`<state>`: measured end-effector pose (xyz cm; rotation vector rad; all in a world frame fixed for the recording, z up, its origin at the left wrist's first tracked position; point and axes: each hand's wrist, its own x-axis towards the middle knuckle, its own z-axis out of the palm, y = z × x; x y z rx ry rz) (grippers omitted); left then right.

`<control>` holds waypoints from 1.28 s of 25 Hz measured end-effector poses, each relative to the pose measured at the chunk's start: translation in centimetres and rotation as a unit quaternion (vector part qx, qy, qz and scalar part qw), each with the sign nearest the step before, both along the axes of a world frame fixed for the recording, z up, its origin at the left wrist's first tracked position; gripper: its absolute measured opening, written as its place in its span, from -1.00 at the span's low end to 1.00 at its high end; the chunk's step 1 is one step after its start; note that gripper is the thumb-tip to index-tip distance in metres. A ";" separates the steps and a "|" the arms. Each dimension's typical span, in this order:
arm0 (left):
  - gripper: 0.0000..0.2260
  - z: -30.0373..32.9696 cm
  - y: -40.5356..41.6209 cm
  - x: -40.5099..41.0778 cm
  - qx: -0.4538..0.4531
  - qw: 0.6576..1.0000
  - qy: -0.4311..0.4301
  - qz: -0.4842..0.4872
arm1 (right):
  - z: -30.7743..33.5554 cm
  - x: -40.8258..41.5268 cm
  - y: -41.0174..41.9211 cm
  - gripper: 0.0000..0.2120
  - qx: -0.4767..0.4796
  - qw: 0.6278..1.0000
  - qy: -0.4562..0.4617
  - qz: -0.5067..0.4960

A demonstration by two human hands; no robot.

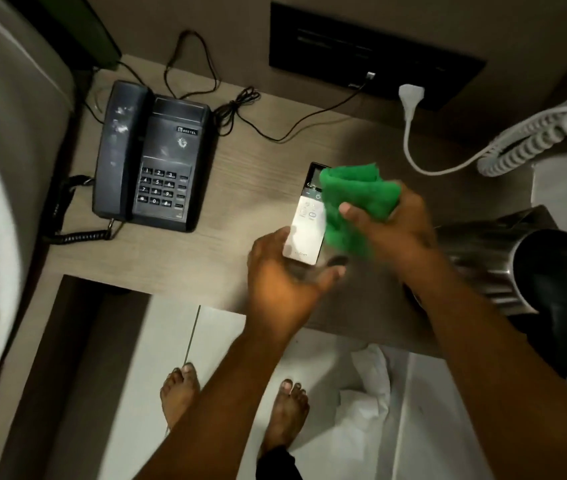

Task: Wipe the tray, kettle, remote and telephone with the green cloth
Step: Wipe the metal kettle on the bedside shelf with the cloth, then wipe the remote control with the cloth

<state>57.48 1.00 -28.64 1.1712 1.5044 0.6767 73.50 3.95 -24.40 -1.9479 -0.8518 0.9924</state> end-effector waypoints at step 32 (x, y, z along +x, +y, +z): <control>-0.65 -7.5 -0.8 0.5 0.206 0.955 0.204 -0.066 | -4.7 -2.1 2.4 -0.50 -0.093 0.849 -0.353 0.381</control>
